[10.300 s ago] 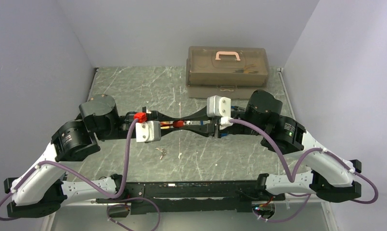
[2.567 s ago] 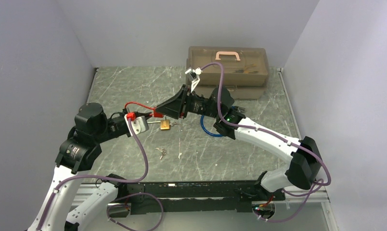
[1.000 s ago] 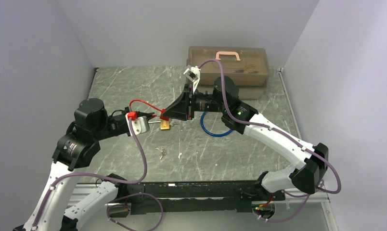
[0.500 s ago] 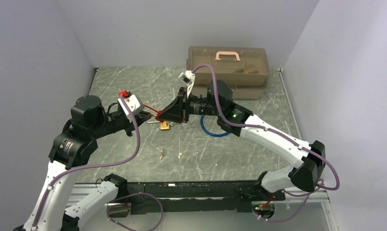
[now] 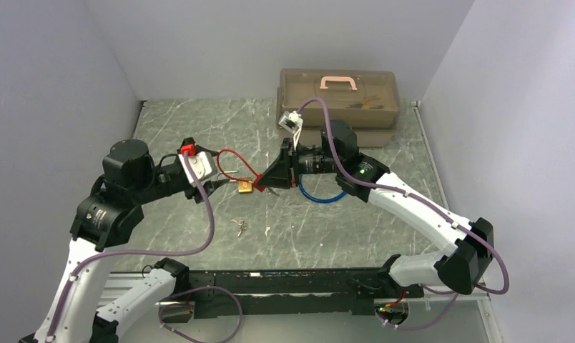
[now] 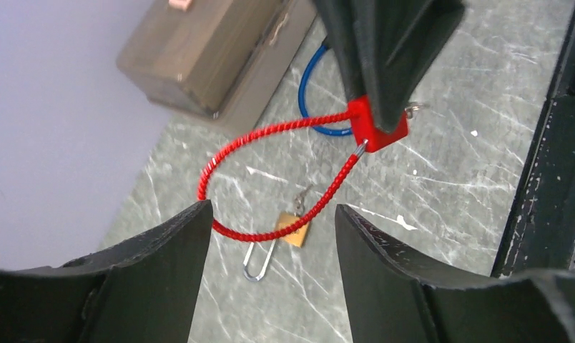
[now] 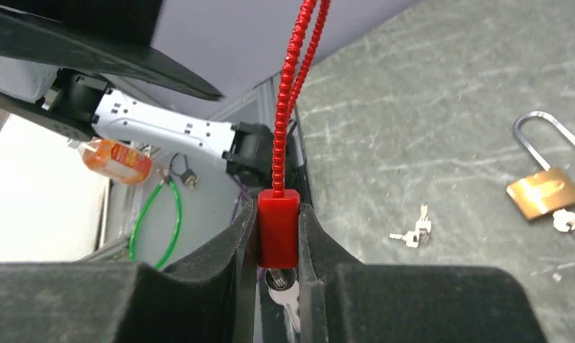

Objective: Unlock with the key

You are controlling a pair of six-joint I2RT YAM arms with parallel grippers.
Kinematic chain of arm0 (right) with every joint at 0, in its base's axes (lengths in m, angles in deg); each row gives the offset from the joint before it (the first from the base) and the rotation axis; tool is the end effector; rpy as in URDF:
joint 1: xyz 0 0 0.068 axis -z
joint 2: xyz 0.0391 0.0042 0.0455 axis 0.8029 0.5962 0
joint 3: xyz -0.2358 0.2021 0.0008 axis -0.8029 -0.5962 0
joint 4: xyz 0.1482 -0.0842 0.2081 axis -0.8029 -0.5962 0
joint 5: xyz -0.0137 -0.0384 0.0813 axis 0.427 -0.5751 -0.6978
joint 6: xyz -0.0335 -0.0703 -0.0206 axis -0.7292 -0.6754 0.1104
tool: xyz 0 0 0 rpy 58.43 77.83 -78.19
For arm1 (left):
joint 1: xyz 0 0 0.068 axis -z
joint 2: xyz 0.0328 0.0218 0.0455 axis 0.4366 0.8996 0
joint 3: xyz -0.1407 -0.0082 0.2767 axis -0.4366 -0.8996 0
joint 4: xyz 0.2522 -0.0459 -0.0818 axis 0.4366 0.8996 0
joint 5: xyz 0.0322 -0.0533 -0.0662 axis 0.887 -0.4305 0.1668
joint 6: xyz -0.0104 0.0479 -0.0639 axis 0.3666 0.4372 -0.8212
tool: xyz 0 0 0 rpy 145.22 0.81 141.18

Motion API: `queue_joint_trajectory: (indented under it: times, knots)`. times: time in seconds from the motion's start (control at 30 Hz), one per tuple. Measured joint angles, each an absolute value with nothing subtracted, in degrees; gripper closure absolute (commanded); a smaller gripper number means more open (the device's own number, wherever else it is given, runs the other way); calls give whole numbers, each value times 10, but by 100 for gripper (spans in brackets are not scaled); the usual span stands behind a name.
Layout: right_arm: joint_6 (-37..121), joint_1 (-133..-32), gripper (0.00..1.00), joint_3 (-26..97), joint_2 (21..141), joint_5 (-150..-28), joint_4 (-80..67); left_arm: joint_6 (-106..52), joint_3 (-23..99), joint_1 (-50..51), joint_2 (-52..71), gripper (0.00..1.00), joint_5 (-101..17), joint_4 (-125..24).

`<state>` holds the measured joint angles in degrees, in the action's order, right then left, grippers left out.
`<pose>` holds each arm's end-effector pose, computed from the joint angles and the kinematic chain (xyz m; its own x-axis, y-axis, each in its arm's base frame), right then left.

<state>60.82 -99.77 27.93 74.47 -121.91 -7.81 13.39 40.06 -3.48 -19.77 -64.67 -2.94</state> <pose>0.1902 0.2653 0.4165 -0.5258 -0.0734 -0.8475 -0.8495 0.0969 0.5186 0.1091 -0.0838 0.4642 0.1335 0.3937 -0.9095 0.8191 0.4728 0.3249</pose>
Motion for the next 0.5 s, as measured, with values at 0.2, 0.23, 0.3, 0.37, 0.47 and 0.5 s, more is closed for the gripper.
queue_joint_trajectory:
  times: [0.2,0.23,0.3,0.37,0.47,0.5]
  knots:
    - [602,-986,100,303,753,-1265,-160,210,484,-5,-191,32,-744,24]
    - [600,-987,100,310,756,-1270,-167,216,501,6,-191,28,-763,35]
    - [600,-989,100,322,761,-1279,-175,235,514,23,-195,18,-791,42]
    - [601,-989,100,337,768,-1288,-177,268,513,39,-198,3,-800,57]
    - [603,-991,100,357,778,-1299,-181,336,506,69,-191,1,-788,88]
    - [603,-993,100,365,781,-1301,-184,359,500,81,-188,1,-778,96]
